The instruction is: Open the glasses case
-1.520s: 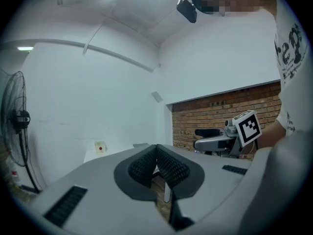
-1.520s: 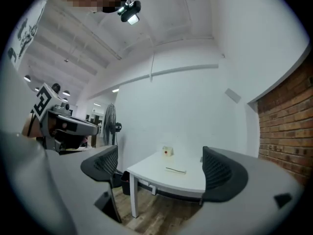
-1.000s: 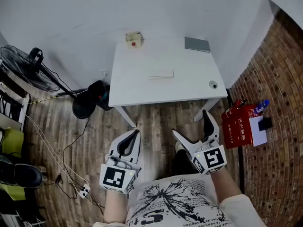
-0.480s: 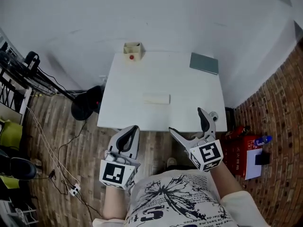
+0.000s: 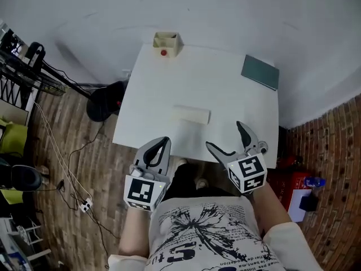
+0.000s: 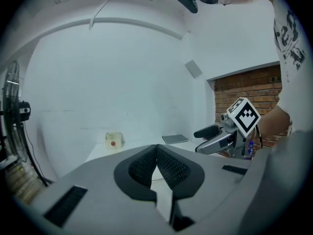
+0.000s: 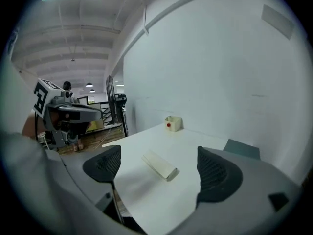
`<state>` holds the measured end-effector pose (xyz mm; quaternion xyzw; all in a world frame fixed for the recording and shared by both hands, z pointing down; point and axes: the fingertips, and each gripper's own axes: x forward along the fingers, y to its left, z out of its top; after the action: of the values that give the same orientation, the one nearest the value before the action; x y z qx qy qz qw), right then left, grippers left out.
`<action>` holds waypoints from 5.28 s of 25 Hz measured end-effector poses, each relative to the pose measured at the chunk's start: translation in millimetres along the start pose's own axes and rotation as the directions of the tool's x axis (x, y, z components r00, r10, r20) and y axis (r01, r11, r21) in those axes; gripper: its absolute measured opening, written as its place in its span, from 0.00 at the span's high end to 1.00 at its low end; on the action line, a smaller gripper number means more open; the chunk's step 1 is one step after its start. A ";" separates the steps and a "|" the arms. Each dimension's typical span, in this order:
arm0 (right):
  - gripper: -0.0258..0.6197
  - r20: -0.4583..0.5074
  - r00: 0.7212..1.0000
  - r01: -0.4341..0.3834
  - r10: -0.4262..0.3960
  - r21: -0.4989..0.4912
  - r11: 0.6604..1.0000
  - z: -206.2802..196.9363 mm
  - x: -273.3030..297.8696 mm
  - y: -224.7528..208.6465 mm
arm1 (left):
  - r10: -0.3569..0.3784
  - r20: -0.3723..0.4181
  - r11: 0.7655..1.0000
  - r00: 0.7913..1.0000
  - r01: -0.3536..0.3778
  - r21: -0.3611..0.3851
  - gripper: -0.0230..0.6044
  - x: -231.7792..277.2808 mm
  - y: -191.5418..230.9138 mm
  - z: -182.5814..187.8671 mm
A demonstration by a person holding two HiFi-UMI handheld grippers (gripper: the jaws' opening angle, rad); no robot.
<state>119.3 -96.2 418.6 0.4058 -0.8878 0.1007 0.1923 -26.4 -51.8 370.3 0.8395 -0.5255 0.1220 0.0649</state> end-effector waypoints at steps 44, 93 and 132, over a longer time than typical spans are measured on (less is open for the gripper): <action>0.38 -0.510 0.860 -0.093 -0.022 -0.199 0.976 -118.2 210.0 -20.0 | -0.217 -0.441 0.973 0.871 0.154 -0.175 0.94 175.4 90.4 -207.4; 0.71 -0.421 0.907 -0.063 0.028 -0.070 0.996 -76.4 265.3 -100.0 | -0.231 -0.495 0.964 0.838 0.127 -0.235 0.94 193.9 93.9 -199.8; 0.94 0.209 0.964 0.168 -0.162 -0.013 0.986 119.5 77.6 -92.4 | -0.185 0.005 0.983 0.983 0.185 0.018 0.94 145.6 101.3 66.4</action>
<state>112.1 -249.2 345.4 0.4837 -0.8675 0.0279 0.1126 -47.4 -238.2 344.3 0.8855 -0.4445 0.1174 0.0671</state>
